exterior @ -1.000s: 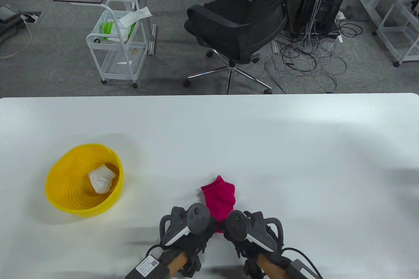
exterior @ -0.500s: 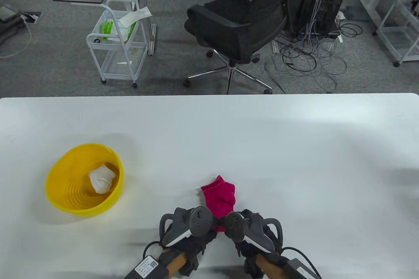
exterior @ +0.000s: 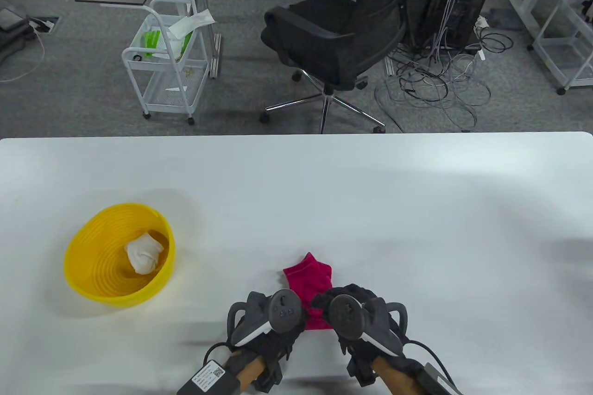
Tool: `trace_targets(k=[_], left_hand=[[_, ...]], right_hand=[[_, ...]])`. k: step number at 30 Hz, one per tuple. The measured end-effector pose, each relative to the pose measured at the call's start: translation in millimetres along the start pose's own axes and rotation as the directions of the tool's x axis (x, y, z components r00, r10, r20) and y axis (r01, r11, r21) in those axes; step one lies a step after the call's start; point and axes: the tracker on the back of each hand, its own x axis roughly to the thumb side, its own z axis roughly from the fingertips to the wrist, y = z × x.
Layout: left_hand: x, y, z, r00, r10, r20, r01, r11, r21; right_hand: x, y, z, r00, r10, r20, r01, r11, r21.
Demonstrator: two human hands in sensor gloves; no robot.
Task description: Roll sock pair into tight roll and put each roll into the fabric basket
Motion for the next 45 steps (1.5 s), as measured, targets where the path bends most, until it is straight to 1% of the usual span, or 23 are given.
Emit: trace_targets(k=[2, 3, 4, 5, 6, 9, 11, 16, 18, 19, 21, 23, 26, 30, 32, 37, 38, 40, 42, 45], left_hand=[[-1.0, 0.5, -0.1, 1.0, 0.008, -0.005, -0.008, 1.0, -0.009], [-1.2, 0.3, -0.3, 1.0, 0.013, -0.006, -0.013, 1.0, -0.012], [-1.5, 0.3, -0.6, 1.0, 0.016, -0.009, -0.016, 1.0, -0.013], [-1.8, 0.4, -0.7, 1.0, 0.02, -0.012, -0.02, 1.0, -0.013], [-2.2, 0.2, -0.6, 1.0, 0.024, -0.016, -0.024, 1.0, -0.011], [-1.6, 0.1, 0.0, 1.0, 0.02, -0.022, -0.02, 1.0, -0.009], [-1.7, 0.1, 0.0, 1.0, 0.016, -0.025, -0.017, 1.0, -0.008], [-1.9, 2.0, 0.6, 0.999, 0.028, -0.034, -0.028, 1.0, -0.012], [1.4, 7.7, 3.2, 0.999, -0.021, -0.035, 0.021, 1.0, 0.021], [2.8, 10.9, 4.7, 1.0, -0.022, -0.02, 0.023, 0.999, 0.046], [4.7, 14.4, 6.4, 1.0, -0.027, -0.007, 0.027, 0.998, 0.063], [5.4, 14.9, 6.9, 0.999, -0.043, -0.006, 0.044, 0.998, 0.048], [2.9, 8.4, 5.3, 0.996, -0.09, -0.03, 0.088, 0.995, -0.051], [0.8, 5.4, 2.4, 0.996, -0.089, -0.025, 0.088, 0.995, -0.05], [1.3, 4.1, 1.7, 0.995, -0.103, -0.016, 0.103, 0.995, -0.016], [5.0, 3.7, 2.7, 0.99, -0.14, 0.008, 0.14, 0.99, 0.032], [5.4, 3.6, 3.0, 0.99, -0.139, 0.007, 0.139, 0.99, 0.03], [5.3, 3.0, 2.7, 0.99, -0.142, 0.008, 0.142, 0.989, 0.031], [3.6, 2.2, 2.2, 0.994, -0.112, -0.004, 0.112, 0.994, 0.011], [1.4, 1.9, 1.9, 0.996, -0.091, -0.009, 0.091, 0.996, 0.007]], right_hand=[[1.8, -1.0, 1.6, 1.0, -0.008, 0.028, 0.008, 1.0, 0.019], [3.6, 1.8, 2.0, 0.999, 0.003, 0.05, -0.006, 0.998, 0.056], [5.5, 6.9, 2.4, 0.998, 0.02, 0.06, -0.027, 0.994, 0.106], [6.7, 10.2, 2.8, 0.998, 0.037, 0.059, -0.044, 0.991, 0.127], [9.3, 18.0, 2.5, 0.995, 0.073, 0.069, -0.083, 0.982, 0.168], [11.8, 31.1, 3.0, 0.987, 0.143, 0.072, -0.155, 0.967, 0.204], [12.0, 32.6, 3.4, 0.989, 0.137, 0.058, -0.146, 0.971, 0.187], [9.7, 37.0, 3.1, 0.991, 0.131, 0.018, -0.132, 0.97, 0.205], [9.3, 38.8, 2.2, 0.99, 0.137, 0.016, -0.137, 0.967, 0.214], [8.9, 39.7, 2.0, 0.989, 0.147, 0.013, -0.147, 0.965, 0.216], [8.2, 40.9, 1.7, 0.988, 0.154, 0.008, -0.152, 0.964, 0.219], [7.7, 41.3, 1.2, 0.99, 0.144, -0.003, -0.14, 0.965, 0.223], [5.8, 43.9, -0.1, 0.99, 0.141, -0.022, -0.132, 0.962, 0.237], [5.7, 45.0, -1.7, 0.989, 0.145, -0.041, -0.131, 0.963, 0.235], [7.8, 43.7, -2.0, 0.985, 0.17, -0.03, -0.16, 0.964, 0.213], [8.0, 42.8, -1.9, 0.99, 0.141, -0.027, -0.131, 0.966, 0.222], [8.3, 42.3, -1.7, 0.992, 0.125, -0.034, -0.114, 0.968, 0.222], [9.2, 40.9, -1.7, 0.99, 0.14, -0.028, -0.13, 0.968, 0.215], [11.3, 36.7, -0.3, 0.988, 0.156, -0.003, -0.152, 0.969, 0.193], [13.6, 27.3, 2.4, 0.994, 0.103, 0.037, -0.108, 0.982, 0.158]])
